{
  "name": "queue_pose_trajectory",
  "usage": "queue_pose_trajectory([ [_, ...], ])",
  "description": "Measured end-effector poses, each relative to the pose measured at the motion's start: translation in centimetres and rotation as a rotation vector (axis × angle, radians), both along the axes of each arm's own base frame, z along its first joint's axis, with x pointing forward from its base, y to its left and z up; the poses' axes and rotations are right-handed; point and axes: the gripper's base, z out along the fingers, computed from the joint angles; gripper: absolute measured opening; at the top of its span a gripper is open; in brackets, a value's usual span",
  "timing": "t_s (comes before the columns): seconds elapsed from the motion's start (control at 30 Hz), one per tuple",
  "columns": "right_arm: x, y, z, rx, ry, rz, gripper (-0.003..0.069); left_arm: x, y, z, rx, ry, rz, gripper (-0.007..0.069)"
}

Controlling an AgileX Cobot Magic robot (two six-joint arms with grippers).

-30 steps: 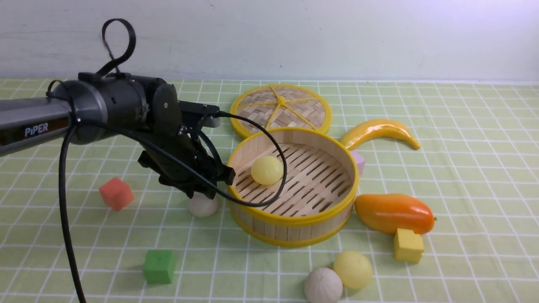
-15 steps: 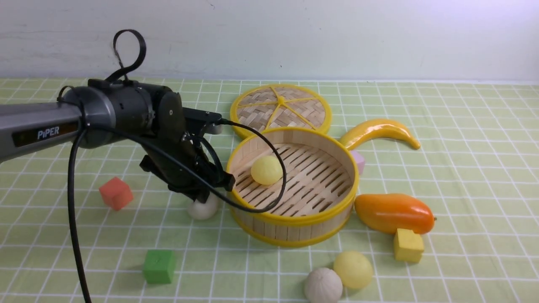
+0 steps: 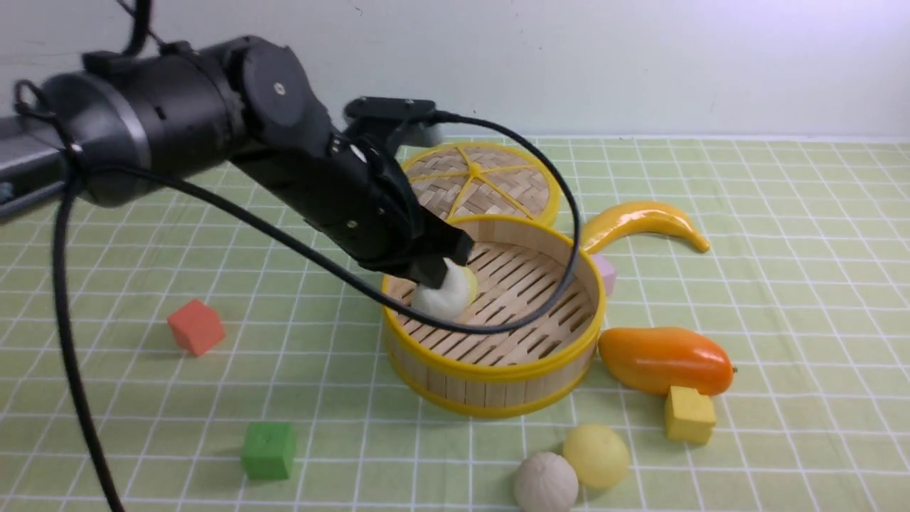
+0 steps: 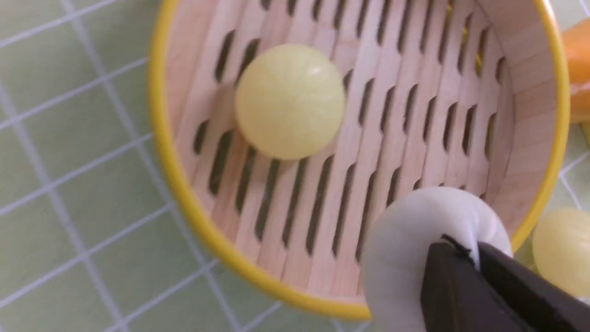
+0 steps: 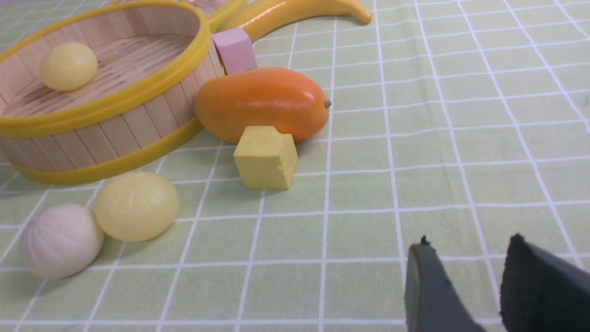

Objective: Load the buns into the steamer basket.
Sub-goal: Use the left arm to put the steamed stuffed bun into the steamer

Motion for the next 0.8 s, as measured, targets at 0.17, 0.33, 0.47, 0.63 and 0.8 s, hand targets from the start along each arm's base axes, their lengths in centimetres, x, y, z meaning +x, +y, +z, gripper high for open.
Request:
queue_pose_trajectory([
  [0.17,0.0,0.0,0.0,0.0,0.0,0.0,0.0239,1.8,-1.9,-4.3,0.04,-0.002,-0.028,0.0034],
  [0.33,0.0,0.0,0.0,0.0,0.0,0.0,0.0239,2.6,-2.3,-5.8,0.059,0.019,-0.035,0.0222],
  [0.47,0.0,0.0,0.0,0.0,0.0,0.0,0.0239,2.8,-2.3,-5.3,0.053,0.007,-0.035,0.0393],
  [0.63,0.0,0.0,0.0,0.0,0.0,0.0,0.0239,2.4,-2.3,-4.3,0.05,0.026,-0.047,0.0572],
  [0.8,0.0,0.0,0.0,0.0,0.0,0.0,0.0239,0.8,-1.6,0.3,0.002,0.035,0.0,0.0508],
])
